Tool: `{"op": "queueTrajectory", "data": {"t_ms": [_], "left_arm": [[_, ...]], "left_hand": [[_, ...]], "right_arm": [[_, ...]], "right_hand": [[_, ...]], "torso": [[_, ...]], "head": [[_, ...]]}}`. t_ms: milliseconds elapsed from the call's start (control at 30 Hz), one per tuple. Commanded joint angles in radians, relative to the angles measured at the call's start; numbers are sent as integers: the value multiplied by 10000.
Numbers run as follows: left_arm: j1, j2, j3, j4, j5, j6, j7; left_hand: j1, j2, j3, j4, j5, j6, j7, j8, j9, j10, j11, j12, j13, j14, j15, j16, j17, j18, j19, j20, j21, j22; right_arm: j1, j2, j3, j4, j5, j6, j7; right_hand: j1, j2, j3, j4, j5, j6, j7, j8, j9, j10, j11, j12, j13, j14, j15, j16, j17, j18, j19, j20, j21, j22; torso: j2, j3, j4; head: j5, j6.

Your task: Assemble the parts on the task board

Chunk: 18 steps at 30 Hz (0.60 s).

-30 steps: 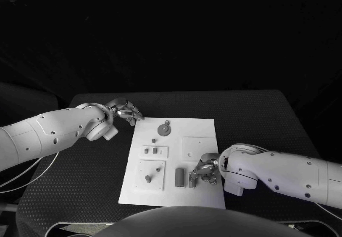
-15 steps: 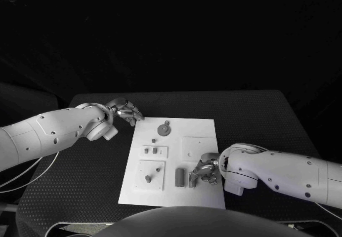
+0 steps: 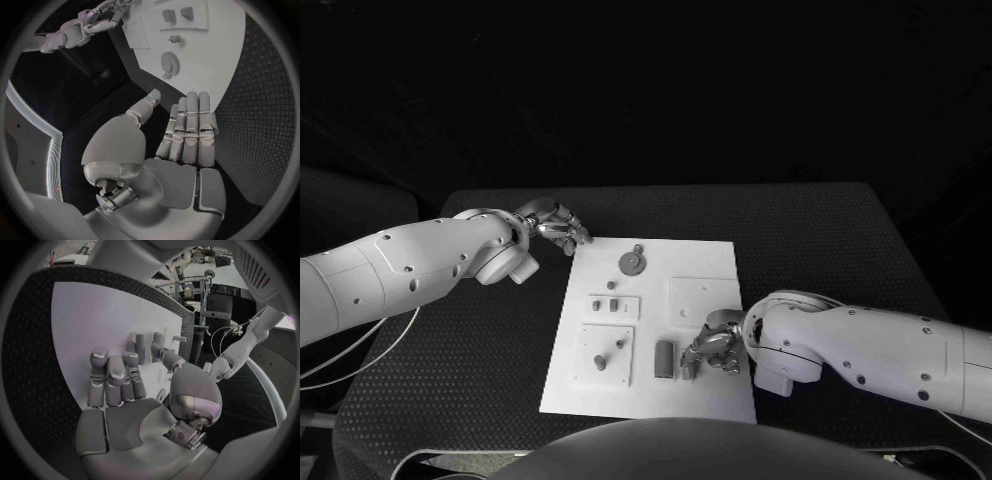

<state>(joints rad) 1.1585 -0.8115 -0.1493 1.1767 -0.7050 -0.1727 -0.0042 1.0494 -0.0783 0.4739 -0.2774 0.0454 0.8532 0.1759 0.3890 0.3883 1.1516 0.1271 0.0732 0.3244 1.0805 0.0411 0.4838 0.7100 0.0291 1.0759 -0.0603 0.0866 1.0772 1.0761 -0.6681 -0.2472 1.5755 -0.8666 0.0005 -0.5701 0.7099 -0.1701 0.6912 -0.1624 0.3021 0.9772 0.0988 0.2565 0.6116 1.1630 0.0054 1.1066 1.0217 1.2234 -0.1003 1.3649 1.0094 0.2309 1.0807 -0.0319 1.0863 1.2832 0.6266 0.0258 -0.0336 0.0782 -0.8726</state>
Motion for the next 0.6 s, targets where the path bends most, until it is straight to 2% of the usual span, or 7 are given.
{"op": "queueTrajectory", "data": {"t_ms": [33, 600], "left_arm": [[9, 19, 3, 5, -21, 108, 47], [9, 20, 2, -3, -21, 115, 40]], "left_hand": [[-56, 11, 41, -8, 44, -96, -5, 2, 15, -71, -19, -9, 13, 46, -7, -36, 16, 103, 13, 22, -50, 15], [-52, 14, 44, -10, 44, -94, -6, 3, 16, -70, -20, -8, 14, 50, -7, -46, 28, 103, 14, 21, -53, 18]], "right_arm": [[-21, 36, 4, 53, 35, 106, 296], [-20, -122, 6, 216, -130, 137, 270]], "right_hand": [[-43, -173, 22, 133, -6, -274, 185, -27, -15, -74, 0, 44, 2, -59, 19, -38, 13, 309, 15, -60, -52, -12], [-109, -176, 48, 276, -11, -257, 178, 2, -11, -75, -7, 63, -1, -55, 15, -27, 18, 309, 20, -72, -41, -10]], "torso": [[1, 2, 0], [-1, 0, 1]], "head": [[6, 0], [8, 0]]}}
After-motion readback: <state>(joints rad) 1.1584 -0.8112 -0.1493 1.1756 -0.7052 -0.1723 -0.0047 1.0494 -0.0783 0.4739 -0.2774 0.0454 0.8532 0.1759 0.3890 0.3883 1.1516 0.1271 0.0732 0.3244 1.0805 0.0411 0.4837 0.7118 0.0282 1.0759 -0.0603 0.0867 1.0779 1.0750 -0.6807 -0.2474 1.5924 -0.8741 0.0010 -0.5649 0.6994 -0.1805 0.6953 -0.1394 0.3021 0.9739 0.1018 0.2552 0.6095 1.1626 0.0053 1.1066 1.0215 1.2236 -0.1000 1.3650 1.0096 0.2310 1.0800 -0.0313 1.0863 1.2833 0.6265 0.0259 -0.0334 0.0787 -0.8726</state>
